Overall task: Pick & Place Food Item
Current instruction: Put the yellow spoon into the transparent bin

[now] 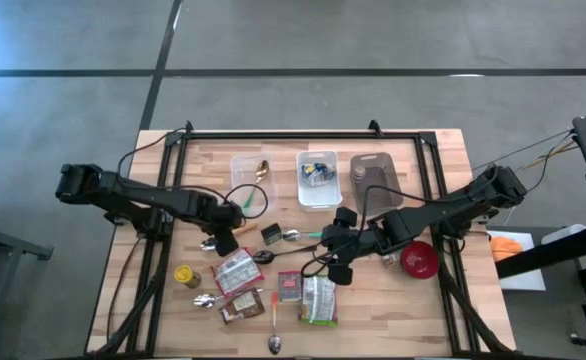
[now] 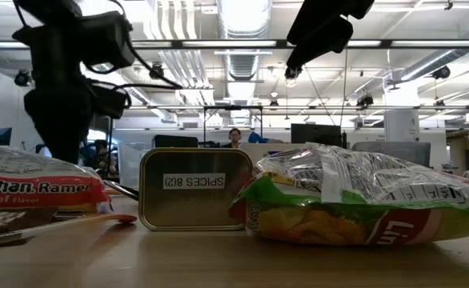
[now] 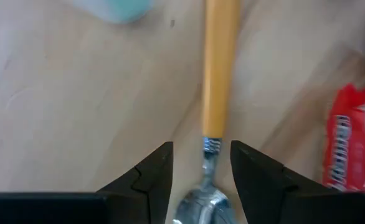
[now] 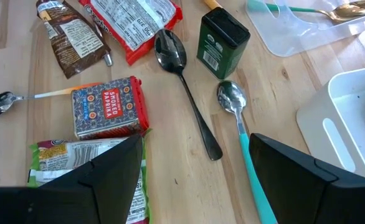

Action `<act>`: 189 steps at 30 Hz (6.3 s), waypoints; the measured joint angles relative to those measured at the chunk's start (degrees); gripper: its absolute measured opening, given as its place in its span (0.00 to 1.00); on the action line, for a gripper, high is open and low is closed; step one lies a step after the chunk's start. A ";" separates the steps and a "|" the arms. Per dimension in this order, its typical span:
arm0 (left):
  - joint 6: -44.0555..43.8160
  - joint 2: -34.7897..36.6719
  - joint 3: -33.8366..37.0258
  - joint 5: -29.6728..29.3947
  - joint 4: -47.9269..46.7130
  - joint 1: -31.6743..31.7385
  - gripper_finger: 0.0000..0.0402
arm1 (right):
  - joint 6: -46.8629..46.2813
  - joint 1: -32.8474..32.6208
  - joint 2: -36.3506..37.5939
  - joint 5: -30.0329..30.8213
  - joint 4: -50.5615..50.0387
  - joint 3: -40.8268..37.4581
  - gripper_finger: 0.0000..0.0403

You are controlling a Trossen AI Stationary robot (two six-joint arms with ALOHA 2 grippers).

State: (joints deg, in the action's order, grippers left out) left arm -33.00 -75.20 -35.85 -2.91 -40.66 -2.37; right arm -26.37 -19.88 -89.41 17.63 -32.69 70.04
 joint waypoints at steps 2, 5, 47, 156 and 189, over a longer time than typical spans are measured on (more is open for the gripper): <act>1.60 0.00 1.21 -0.16 2.06 0.00 0.41 | 0.00 0.02 0.00 0.00 0.02 0.00 0.73; 5.51 0.00 2.65 -0.30 5.75 -0.17 0.41 | 0.00 0.00 0.00 0.00 0.07 0.00 0.73; 8.12 0.29 8.53 0.30 13.19 -0.87 0.05 | 0.00 0.00 0.04 0.00 0.28 0.00 0.73; 105.76 2.40 -23.92 -1.76 -14.92 -3.45 0.04 | -1.73 0.52 -0.70 43.30 0.50 -0.09 0.73; 145.44 -2.56 -29.55 8.32 -15.59 24.09 0.04 | -1.73 0.52 -0.70 43.30 0.52 -0.09 0.73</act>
State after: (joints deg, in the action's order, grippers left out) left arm 112.44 -77.76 -65.40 5.41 -56.24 21.72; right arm -28.10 -19.35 -90.11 60.93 -32.16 69.95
